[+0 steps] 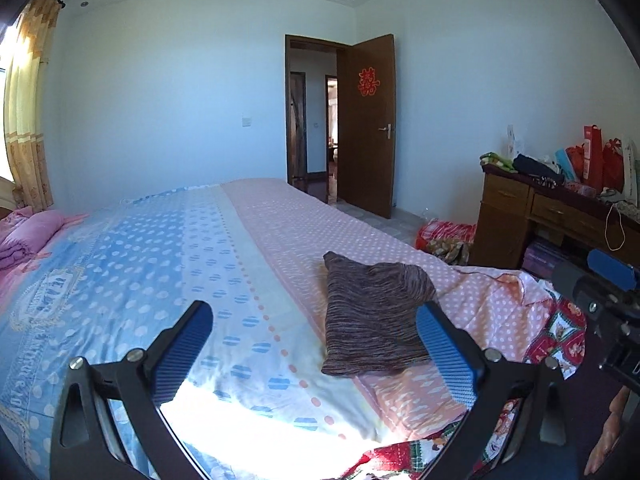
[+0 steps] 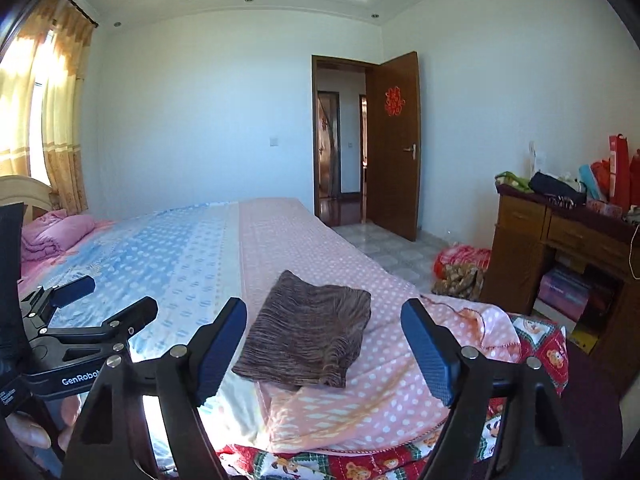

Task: Fold small clothes

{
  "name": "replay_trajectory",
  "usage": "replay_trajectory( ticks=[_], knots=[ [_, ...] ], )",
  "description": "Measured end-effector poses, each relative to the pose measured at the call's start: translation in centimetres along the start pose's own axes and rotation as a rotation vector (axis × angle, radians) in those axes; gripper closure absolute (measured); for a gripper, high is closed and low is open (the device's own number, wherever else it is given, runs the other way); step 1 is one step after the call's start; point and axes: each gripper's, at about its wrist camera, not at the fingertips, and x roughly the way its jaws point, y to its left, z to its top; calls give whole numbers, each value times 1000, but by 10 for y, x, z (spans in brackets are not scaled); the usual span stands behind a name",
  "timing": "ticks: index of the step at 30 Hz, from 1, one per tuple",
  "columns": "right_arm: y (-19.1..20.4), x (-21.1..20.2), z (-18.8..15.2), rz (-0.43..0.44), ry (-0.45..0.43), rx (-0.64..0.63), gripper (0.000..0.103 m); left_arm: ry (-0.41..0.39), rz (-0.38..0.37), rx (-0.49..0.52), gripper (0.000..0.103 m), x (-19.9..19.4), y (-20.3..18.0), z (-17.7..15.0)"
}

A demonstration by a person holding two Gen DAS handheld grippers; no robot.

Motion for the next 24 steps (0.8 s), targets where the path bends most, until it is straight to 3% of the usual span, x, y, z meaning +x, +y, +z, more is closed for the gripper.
replay_trajectory(
  ticks=[9,24],
  knots=[
    [7,0,-3,47,8,9,22,-11,-31,-5,0,-5,-4,1],
    [-12,11,-6,35,48,92,21,12,-33,27,0,-1,-10,-4]
  ],
)
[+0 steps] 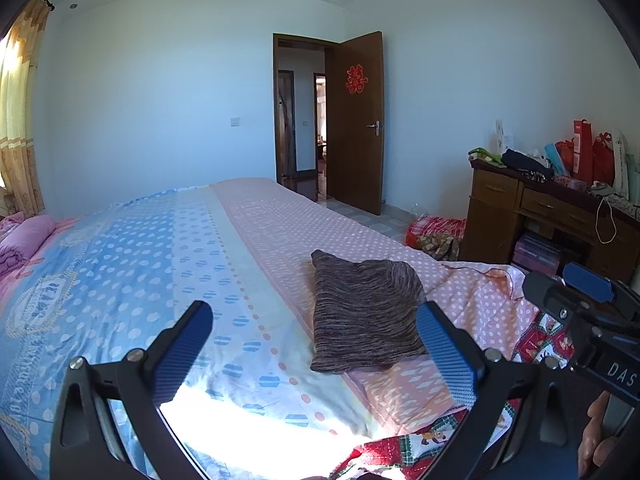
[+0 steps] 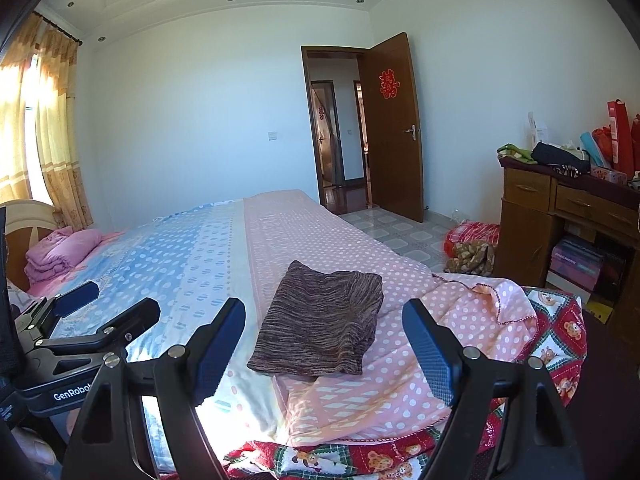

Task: Fold small clothes

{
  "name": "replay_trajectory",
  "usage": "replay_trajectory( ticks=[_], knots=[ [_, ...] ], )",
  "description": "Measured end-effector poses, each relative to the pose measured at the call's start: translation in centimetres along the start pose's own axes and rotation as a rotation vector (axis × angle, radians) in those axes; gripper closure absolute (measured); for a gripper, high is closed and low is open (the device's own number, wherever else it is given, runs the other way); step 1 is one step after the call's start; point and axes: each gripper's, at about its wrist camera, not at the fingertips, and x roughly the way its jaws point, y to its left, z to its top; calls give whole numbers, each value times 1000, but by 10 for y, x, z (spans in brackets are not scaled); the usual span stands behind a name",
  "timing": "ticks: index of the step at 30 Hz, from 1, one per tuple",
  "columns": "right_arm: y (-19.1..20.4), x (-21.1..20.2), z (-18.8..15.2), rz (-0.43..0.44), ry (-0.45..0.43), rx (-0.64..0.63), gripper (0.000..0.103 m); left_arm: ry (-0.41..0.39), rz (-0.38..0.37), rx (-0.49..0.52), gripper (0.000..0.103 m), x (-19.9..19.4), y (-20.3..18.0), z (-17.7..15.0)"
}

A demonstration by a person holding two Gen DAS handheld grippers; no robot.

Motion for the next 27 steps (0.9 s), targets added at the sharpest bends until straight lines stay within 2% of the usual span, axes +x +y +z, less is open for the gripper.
replay_trajectory(
  ticks=[15,27],
  knots=[
    [3,0,0,-7,-3,-10,21,-3,17,26,0,0,-6,-1],
    [2,0,0,-9,-4,-9,21,7,-5,19,0,0,-6,-2]
  ],
)
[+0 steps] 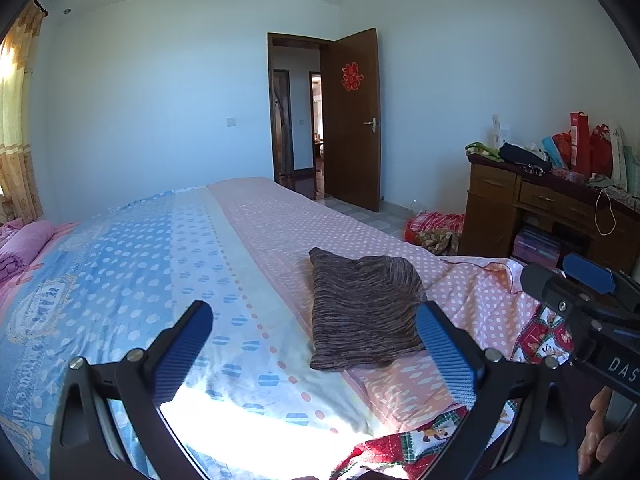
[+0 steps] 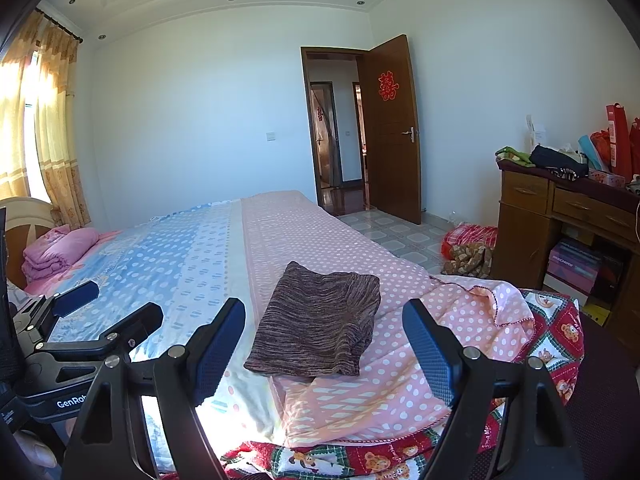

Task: Fold small clothes

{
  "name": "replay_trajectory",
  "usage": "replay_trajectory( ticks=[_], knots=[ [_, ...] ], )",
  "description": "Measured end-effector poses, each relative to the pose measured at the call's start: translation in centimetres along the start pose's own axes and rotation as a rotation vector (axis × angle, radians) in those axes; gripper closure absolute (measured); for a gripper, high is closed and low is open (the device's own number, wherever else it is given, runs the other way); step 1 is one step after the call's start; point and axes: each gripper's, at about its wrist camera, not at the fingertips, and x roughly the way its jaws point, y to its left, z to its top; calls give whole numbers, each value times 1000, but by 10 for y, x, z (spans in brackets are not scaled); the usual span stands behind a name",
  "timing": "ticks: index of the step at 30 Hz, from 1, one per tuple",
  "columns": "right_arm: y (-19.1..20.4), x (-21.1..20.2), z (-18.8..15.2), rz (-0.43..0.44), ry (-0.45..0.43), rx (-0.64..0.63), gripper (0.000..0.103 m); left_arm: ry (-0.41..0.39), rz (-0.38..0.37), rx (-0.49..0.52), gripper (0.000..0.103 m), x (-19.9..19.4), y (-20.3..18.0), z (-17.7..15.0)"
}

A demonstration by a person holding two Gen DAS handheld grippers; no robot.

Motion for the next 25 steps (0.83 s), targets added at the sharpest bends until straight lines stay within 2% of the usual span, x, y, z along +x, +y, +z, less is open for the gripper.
replay_trajectory(
  ticks=[12,20,25],
  knots=[
    [-2,-2,-2,-7,-5,2,21,-9,14,3,0,0,1,1],
    [-4,-1,-3,-9,-2,-1,21,0,-6,-8,0,4,4,0],
    [-9,3,-4,-13,7,8,21,16,14,-16,0,11,12,1]
  ],
)
